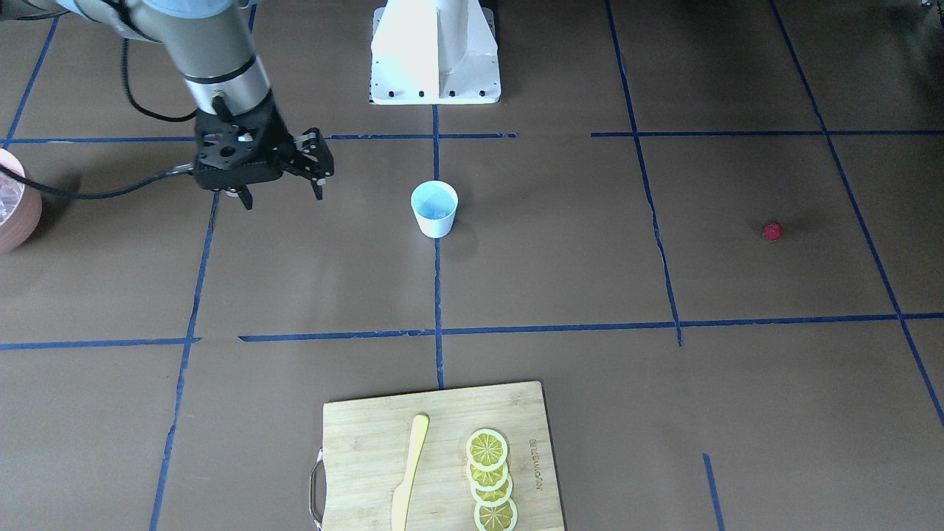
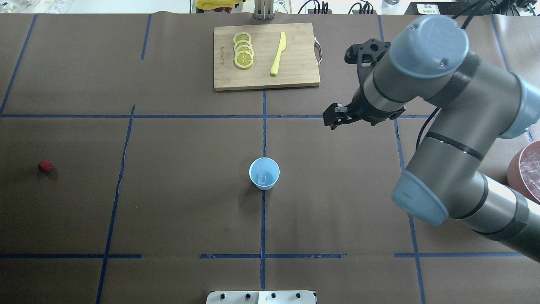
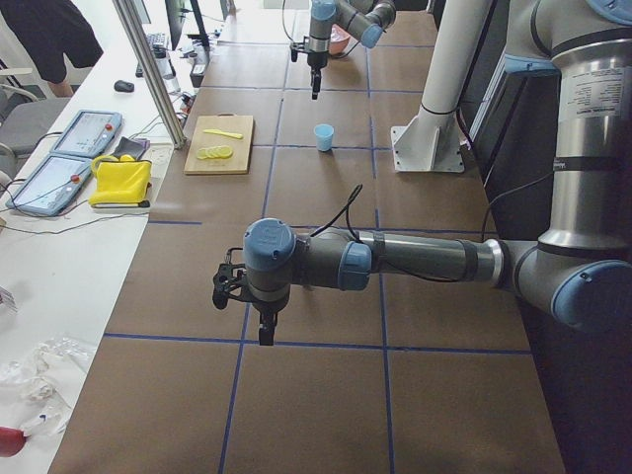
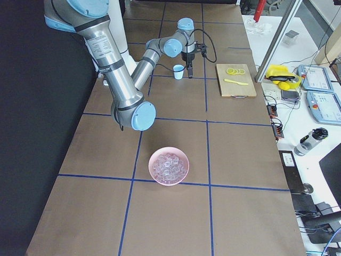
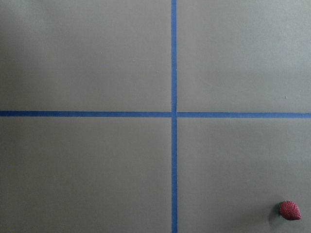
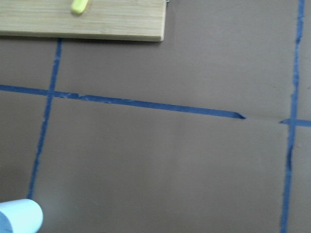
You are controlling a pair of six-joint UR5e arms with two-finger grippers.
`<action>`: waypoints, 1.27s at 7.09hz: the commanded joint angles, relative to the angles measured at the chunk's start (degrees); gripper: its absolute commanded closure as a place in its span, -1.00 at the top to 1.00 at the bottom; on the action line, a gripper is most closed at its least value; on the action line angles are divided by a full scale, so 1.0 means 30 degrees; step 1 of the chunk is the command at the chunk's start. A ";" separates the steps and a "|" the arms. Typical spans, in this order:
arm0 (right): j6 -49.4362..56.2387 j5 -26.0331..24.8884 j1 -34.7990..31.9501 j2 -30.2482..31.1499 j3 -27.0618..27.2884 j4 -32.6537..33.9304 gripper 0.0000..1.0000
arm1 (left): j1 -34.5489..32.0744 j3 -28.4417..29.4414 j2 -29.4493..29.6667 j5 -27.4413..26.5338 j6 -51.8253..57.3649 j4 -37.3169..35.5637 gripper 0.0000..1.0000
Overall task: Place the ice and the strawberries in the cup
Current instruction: 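Move the right gripper back over the pink bowl of ice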
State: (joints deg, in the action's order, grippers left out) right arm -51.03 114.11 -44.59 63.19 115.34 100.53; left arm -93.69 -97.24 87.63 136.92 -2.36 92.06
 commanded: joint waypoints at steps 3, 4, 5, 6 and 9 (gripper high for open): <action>0.8990 0.2033 -0.5336 0.8183 0.1573 -0.2328 0.98 | 0.0001 -0.0280 -0.0029 0.0004 -0.0003 0.0016 1.00; 1.1042 0.2882 -0.6626 1.0001 0.1457 -0.3354 0.98 | 0.0001 -0.0310 -0.0029 0.0004 -0.0003 0.0016 1.00; 1.3121 0.3036 -0.7654 1.1557 0.1369 -0.3683 0.98 | 0.0001 -0.0369 -0.0029 0.0004 -0.0003 0.0016 1.00; 1.4969 0.3675 -0.8593 1.2530 0.0788 -0.3687 0.98 | 0.0001 -0.0427 -0.0058 0.0004 -0.0003 0.0016 1.00; 1.8325 0.5147 -1.0154 1.2774 -0.2113 -0.4272 0.87 | 0.0030 -0.0428 -0.0058 0.0033 -0.0003 0.0045 1.00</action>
State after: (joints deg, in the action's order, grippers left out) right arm 1.35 128.94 -73.91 101.28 111.55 88.12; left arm -93.64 -98.51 87.45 136.96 -2.37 92.17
